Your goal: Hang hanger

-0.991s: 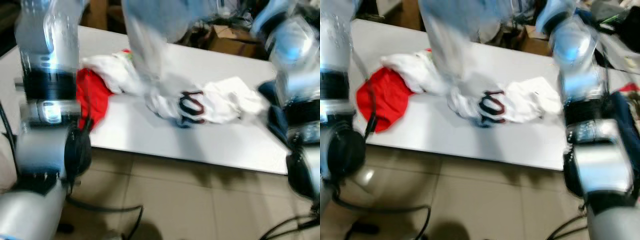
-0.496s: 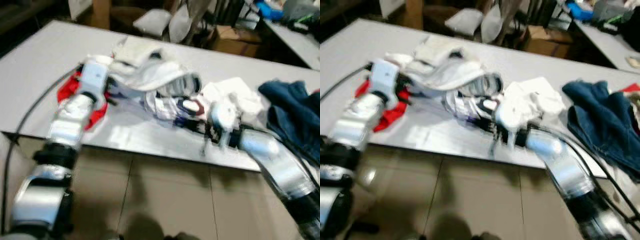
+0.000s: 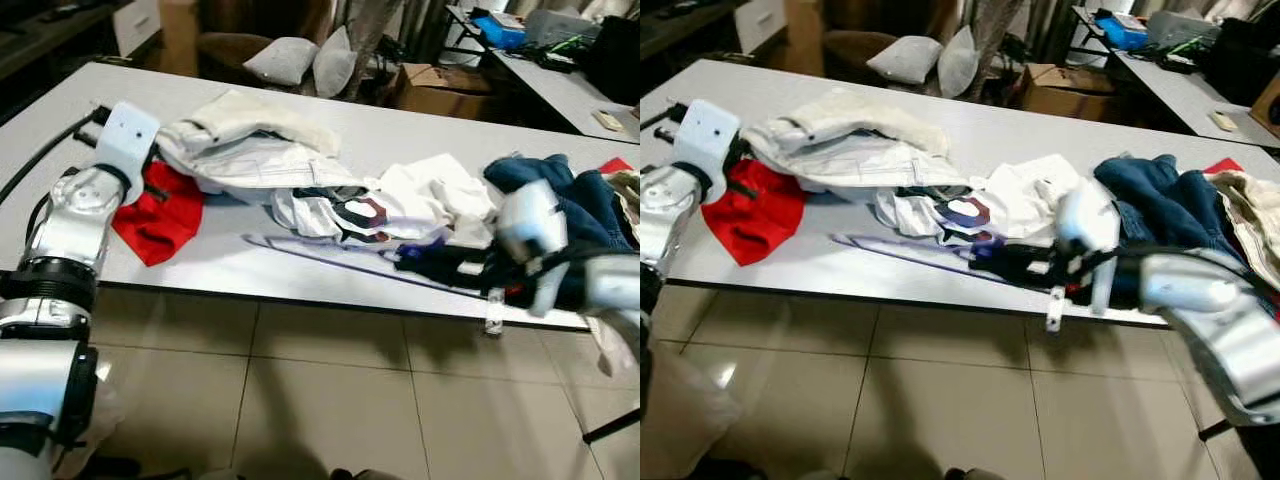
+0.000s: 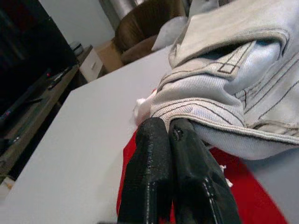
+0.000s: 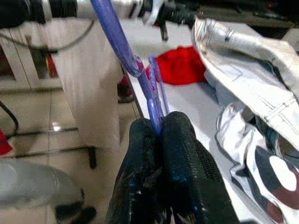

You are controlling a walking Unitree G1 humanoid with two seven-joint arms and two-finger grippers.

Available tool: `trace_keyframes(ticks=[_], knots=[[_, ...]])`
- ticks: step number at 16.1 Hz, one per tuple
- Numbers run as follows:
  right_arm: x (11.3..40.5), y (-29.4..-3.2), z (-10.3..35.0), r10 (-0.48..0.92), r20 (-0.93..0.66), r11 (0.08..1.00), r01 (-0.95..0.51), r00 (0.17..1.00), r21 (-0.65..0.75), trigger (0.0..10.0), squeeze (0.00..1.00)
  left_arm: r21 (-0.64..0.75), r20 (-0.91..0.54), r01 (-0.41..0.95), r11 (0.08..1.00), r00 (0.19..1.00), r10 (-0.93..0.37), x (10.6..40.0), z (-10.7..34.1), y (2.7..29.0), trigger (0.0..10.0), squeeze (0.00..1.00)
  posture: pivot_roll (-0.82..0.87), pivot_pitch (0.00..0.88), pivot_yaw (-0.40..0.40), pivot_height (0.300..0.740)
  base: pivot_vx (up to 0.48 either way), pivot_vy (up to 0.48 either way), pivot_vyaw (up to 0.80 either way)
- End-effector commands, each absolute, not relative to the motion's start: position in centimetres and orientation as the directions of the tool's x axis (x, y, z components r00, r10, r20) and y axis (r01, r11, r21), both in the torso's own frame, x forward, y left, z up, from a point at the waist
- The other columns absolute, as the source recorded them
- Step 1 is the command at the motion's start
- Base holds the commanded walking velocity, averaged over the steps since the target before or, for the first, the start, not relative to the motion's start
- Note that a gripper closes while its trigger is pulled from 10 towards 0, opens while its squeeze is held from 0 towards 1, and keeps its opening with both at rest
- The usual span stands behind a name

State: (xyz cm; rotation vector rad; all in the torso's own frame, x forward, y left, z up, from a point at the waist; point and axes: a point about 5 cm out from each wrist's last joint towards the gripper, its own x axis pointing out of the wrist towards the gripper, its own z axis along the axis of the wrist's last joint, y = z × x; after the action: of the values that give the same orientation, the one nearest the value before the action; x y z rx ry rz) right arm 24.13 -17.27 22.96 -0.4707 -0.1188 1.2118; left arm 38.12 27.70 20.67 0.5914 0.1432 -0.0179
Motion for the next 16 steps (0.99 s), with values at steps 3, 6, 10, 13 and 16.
trace_keyframes(ticks=[3, 6, 10, 13, 16], knots=[[26.7, -20.0, 26.6, 0.787, 0.083, 0.594, -0.715, 0.611, -0.369, 10.0, 0.00, 0.621, -0.176, 0.110, 0.776, 0.984, 0.001, 37.7, 21.9, 29.6, 0.0, 0.00, -0.09, 0.000, -0.094, 0.740, 0.000, 0.000, 0.00], [29.3, -20.9, 25.9, 0.609, 0.089, 0.779, -0.574, 0.788, -0.251, 10.0, 0.00, 0.494, -0.292, 0.377, 0.783, 0.921, -0.258, 37.2, 22.2, 28.3, 10.0, 0.00, -0.08, 0.000, -0.099, 0.740, 0.000, 0.000, 0.00], [33.1, -21.5, 23.2, 0.374, -0.028, 0.921, -0.375, 0.927, -0.103, 10.0, 0.00, 0.450, -0.472, 0.613, 0.650, 0.781, -0.409, 35.0, 22.3, 29.1, 10.0, 1.00, -0.08, 0.000, -0.088, 0.740, 0.000, 0.000, 0.00], [36.5, -21.4, 22.9, 0.244, -0.094, 0.970, -0.242, 0.965, 0.034, 10.0, 0.00, 0.381, -0.597, 0.709, 0.593, 0.679, -0.428, 31.4, 23.1, 31.8, 10.0, 1.00, -0.06, 0.000, -0.093, 0.740, 0.000, 0.000, 0.00], [38.0, -20.3, 21.0, 0.235, -0.238, 0.972, -0.225, 0.942, 0.069, 10.0, 0.00, 0.333, -0.528, 0.706, 0.625, 0.689, -0.497, 29.6, 25.3, 32.6, 10.0, 1.00, -0.03, 0.000, -0.115, 0.740, 0.000, 0.000, 0.00]])
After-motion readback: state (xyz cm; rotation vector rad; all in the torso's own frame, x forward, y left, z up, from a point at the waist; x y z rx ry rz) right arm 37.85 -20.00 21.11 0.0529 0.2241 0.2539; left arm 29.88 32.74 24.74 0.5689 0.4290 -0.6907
